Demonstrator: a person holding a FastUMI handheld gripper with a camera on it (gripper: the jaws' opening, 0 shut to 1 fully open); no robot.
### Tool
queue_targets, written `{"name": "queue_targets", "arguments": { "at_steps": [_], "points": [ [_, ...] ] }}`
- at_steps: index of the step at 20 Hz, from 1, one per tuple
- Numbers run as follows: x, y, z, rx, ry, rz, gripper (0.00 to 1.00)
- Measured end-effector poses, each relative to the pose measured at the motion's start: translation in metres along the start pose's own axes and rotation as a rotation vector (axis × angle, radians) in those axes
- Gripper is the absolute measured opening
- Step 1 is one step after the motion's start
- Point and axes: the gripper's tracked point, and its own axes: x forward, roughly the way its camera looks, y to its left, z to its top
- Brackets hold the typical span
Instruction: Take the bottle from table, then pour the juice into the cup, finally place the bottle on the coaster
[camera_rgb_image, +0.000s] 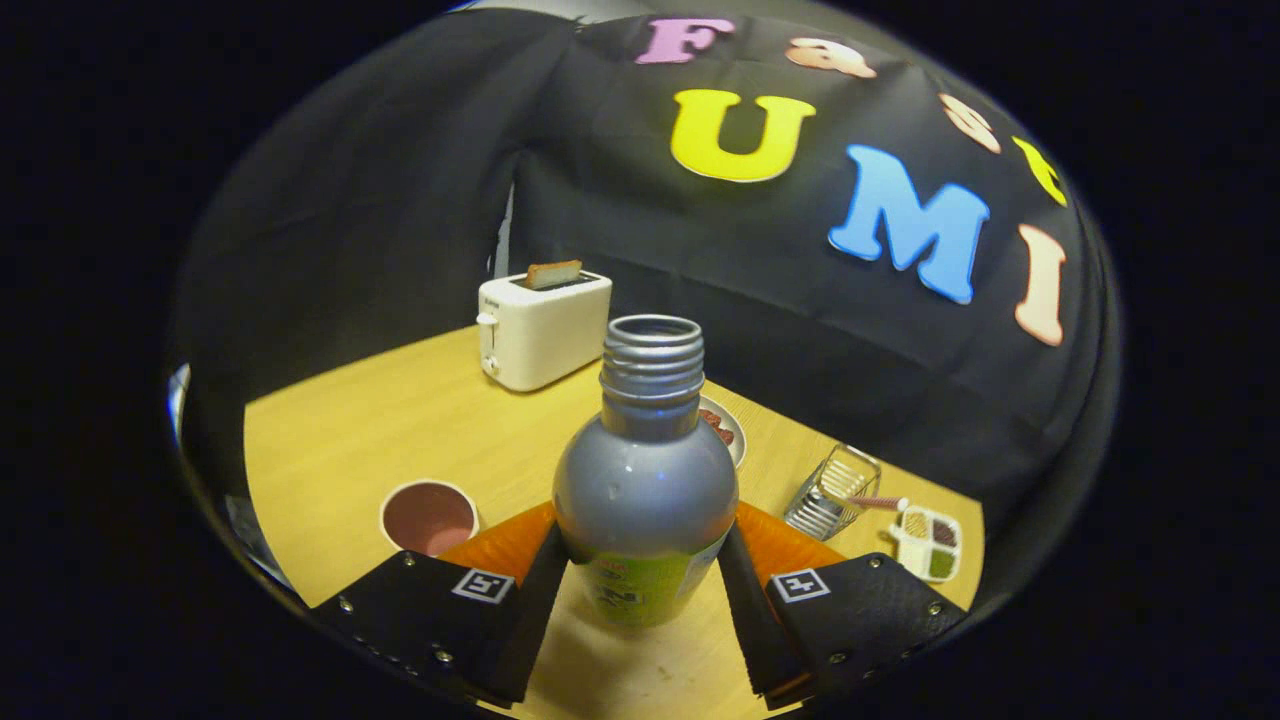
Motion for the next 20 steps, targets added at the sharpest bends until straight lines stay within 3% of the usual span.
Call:
{"name": "queue_targets", "arguments": {
  "at_steps": [4, 13, 20],
  "points": [
    [0.006, -0.016, 0.009, 0.168, -0.026, 0.015, 0.79],
    [0.024, -0.025, 0.016, 0.211, -0.064, 0.050, 0.79],
    [0.055, -0.032, 0.002, 0.197, -0.046, 0.024, 0.79]
  ]
}}
